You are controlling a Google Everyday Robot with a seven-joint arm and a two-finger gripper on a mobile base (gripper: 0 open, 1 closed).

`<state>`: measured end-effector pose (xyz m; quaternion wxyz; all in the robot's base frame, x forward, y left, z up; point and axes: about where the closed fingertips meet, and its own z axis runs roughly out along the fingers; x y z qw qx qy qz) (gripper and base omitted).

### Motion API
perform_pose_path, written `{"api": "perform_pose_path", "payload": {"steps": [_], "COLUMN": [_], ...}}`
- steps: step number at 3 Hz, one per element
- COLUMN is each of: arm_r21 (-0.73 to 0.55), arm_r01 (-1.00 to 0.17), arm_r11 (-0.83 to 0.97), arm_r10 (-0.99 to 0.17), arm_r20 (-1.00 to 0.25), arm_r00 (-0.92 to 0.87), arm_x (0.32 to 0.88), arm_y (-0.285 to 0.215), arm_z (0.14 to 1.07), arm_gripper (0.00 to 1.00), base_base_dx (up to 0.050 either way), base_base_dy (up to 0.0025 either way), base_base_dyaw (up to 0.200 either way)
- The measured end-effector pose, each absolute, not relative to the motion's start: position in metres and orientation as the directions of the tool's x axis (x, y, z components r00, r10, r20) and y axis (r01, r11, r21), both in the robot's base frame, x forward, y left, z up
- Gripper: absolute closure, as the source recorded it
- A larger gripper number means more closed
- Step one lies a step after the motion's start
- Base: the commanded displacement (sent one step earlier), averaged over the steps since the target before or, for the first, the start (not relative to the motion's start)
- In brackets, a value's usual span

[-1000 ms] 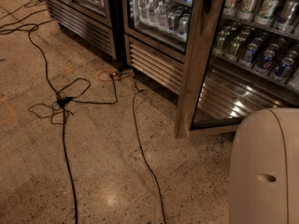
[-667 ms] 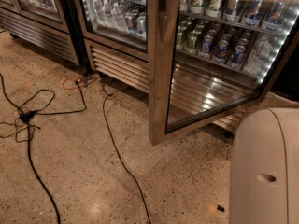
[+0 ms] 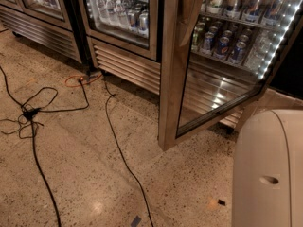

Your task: Open right fridge door

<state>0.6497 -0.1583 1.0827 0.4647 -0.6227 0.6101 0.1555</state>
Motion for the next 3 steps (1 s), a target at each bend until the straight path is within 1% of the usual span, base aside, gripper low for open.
{"api": "perform_pose_path", "payload": {"steps": [1, 2, 3], "arm_r21": [-0.398, -0.381, -0.344], "arm_r01": [-0.904, -0.919, -0.935], "arm_r11": [0.157, 0.097, 0.085], "arm_r10": [-0.601, -0.633, -0.634], "arm_r20": [-0.765, -0.736, -0.742], "arm_r00": [0.232, 0.239, 0.216], "arm_x": [0.649, 0.624, 0.61], "arm_y": [-0.149, -0.134, -0.126], "arm_z": [1.087, 1.099, 1.106], "arm_gripper": [0.81, 0.58, 0.35], "base_base_dx": [0.0, 0.0, 0.0], "base_base_dy": [0.0, 0.0, 0.0], "base_base_dyaw": [0.0, 0.0, 0.0]}}
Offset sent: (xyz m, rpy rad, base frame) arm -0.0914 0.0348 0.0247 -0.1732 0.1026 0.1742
